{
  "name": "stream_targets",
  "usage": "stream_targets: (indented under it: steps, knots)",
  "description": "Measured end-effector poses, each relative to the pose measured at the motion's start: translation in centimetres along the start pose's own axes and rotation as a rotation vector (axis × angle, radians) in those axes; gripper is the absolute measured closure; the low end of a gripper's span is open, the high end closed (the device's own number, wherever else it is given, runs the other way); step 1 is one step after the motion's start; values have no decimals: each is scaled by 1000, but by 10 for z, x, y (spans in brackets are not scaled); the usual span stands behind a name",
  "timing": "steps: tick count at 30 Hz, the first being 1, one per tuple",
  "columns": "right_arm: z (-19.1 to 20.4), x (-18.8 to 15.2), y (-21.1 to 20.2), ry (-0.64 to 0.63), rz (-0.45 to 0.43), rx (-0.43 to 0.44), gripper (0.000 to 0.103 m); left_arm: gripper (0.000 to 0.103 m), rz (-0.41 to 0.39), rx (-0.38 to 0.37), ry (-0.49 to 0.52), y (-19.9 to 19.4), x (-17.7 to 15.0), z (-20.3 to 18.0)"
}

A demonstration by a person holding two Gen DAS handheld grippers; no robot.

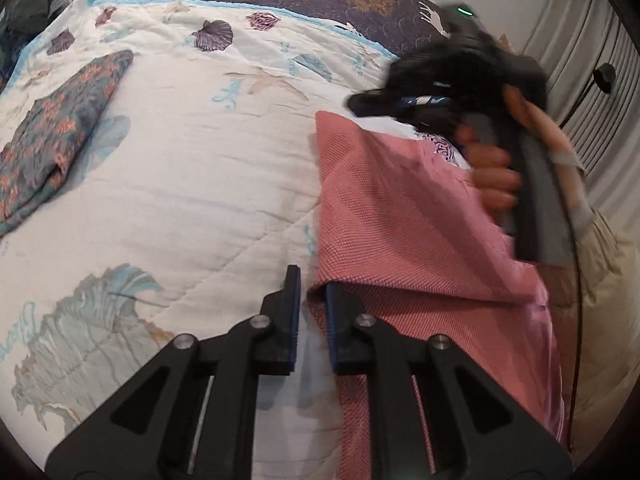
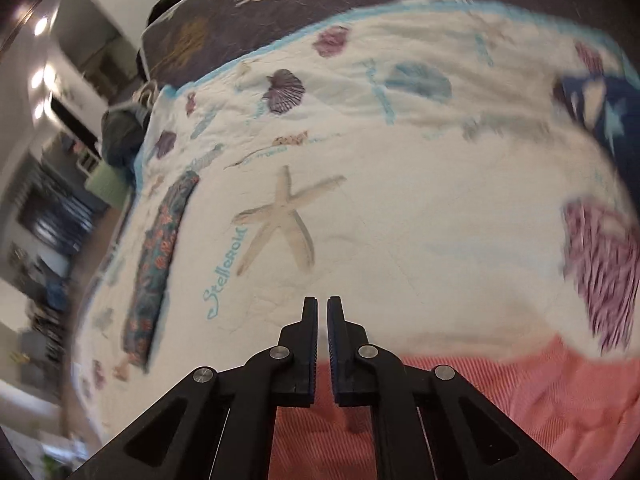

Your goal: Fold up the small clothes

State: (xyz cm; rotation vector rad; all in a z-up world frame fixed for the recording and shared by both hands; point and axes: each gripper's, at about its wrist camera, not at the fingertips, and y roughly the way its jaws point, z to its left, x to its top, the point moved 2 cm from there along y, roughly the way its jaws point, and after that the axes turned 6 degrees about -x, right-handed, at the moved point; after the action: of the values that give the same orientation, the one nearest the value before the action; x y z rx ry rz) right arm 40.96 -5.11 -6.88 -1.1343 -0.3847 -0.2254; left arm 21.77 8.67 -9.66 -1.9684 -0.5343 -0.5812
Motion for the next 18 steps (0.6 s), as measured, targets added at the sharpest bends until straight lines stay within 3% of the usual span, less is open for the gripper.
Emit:
stream_targets:
  steps: [2,5,9,12,14,15,16,18]
  knots:
    - [-14,-9,-22,15,8,53,96,87,-4,7,-2,-4,-2,0]
    - [-32,-31,-69,-39,-46,6,90,87,-27,50,-12,-18,-7,2]
    - [-80,-93,-135,-53,-83,-52,84,87,-85,-7,-8,-42,0,-5]
    - [-131,-145,-178,38,-126,-79,81,87,-113,-24,67,-45,14,-32]
    - [-162,-176,-192,130,-119,-11,82,85,-100,-81,133,-31,23,-55]
    - [-171,-184,-194,158,-110,19,82,82,-88,-75,170,-18,26,-66]
    - [-180,-193,-194,190,-104,44,83,78,-63,-31,200,-1,29,-71]
    - [-195,-208,-186,252,-80,46,84,77,39,117,221,41,26,-68]
